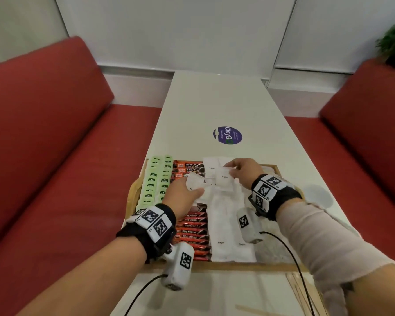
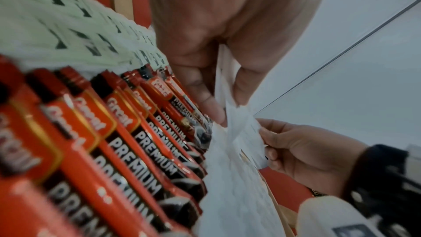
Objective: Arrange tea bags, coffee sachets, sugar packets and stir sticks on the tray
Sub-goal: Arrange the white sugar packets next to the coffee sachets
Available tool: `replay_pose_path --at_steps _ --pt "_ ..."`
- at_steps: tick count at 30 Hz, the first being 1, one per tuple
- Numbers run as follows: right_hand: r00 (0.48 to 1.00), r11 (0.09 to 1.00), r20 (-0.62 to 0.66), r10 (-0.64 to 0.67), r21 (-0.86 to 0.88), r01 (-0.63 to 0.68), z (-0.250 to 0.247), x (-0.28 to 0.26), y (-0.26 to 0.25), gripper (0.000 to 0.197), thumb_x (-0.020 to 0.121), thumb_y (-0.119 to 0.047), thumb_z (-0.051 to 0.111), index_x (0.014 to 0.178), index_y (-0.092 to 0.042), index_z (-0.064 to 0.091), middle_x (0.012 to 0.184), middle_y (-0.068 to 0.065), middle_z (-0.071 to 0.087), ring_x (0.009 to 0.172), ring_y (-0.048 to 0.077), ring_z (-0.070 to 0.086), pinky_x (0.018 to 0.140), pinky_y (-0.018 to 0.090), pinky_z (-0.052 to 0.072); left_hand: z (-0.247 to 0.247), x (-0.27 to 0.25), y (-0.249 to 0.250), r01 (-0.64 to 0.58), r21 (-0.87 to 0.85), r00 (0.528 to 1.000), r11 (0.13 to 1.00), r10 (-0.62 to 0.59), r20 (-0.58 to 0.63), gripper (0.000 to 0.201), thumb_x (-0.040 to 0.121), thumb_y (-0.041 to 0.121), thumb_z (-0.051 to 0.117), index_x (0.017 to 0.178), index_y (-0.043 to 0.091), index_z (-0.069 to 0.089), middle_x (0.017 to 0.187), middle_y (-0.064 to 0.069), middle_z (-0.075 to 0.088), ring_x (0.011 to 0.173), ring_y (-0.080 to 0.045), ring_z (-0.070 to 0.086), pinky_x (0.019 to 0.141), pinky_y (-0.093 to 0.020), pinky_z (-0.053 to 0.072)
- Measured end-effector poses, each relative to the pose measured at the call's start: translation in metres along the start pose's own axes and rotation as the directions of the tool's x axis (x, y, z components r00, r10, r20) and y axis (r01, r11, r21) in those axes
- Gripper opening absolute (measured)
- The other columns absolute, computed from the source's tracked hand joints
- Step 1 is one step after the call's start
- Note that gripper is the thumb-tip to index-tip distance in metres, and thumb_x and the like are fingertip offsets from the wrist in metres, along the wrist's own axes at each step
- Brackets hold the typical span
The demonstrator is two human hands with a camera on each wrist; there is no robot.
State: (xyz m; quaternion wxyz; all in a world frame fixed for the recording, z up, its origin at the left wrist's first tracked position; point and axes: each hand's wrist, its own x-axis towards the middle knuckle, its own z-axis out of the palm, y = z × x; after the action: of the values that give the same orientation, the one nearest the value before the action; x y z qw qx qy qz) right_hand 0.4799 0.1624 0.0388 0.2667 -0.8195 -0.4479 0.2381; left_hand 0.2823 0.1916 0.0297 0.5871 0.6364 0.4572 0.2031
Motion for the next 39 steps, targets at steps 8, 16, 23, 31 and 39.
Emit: replay_pose_path --at_steps 8,16,23,31,39 --pt "0.997 0.993 0.040 0.066 -0.101 -0.061 0.019 0.035 -0.002 0.010 0.085 -0.013 0.065 0.089 -0.018 0.058 0.091 0.002 0.062 0.086 0.020 0.058 0.080 0.031 0.047 -0.002 0.022 -0.004 0.020 -0.078 0.999 0.997 -0.022 -0.033 0.022 0.091 0.013 0.062 0.112 0.013 0.060 0.110 -0.005 0.065 0.090 -0.021 0.067 0.065 -0.033 0.060" --pt "0.997 0.976 0.033 0.070 -0.210 -0.062 0.024 0.035 -0.008 0.022 0.086 -0.017 0.065 0.106 -0.012 0.061 0.110 0.006 0.063 0.104 0.025 0.058 0.083 0.030 0.045 0.002 0.026 -0.003 0.052 -0.187 0.999 0.981 -0.053 0.000 0.022 0.092 0.002 0.050 0.112 0.011 0.055 0.117 -0.011 0.060 0.100 -0.028 0.063 0.068 -0.035 0.060" --pt "0.993 0.995 0.076 -0.094 -0.015 0.095 0.011 0.009 -0.009 0.022 0.096 -0.025 0.052 0.108 -0.011 0.064 0.101 0.005 0.065 0.096 0.021 0.059 0.082 0.030 0.043 0.007 0.018 0.001 0.005 -0.200 0.999 0.980 -0.013 -0.042 0.026 0.091 0.000 0.054 0.114 0.013 0.055 0.116 -0.010 0.062 0.098 -0.024 0.065 0.064 -0.030 0.060" --pt "0.949 0.969 0.223 -0.221 -0.059 0.239 -0.006 -0.029 -0.012 0.016 0.088 -0.025 0.065 0.097 -0.012 0.070 0.087 -0.006 0.063 0.081 0.008 0.054 0.066 0.013 0.039 0.019 0.008 0.005 -0.065 -0.005 0.995 0.998 0.064 -0.074 0.025 0.085 0.008 0.067 0.108 0.016 0.061 0.101 -0.002 0.066 0.081 -0.016 0.068 0.057 -0.029 0.059" --pt "0.965 0.997 0.253 -0.067 -0.025 0.075 -0.012 -0.035 0.008 0.013 0.088 -0.014 0.064 0.078 -0.015 0.056 0.063 -0.003 0.056 0.052 0.008 0.050 0.047 0.013 0.041 0.028 0.004 0.011 -0.016 -0.112 1.000 0.994 0.015 -0.012 0.022 0.095 0.013 0.053 0.116 0.015 0.053 0.107 -0.005 0.064 0.082 -0.019 0.068 0.062 -0.031 0.059"
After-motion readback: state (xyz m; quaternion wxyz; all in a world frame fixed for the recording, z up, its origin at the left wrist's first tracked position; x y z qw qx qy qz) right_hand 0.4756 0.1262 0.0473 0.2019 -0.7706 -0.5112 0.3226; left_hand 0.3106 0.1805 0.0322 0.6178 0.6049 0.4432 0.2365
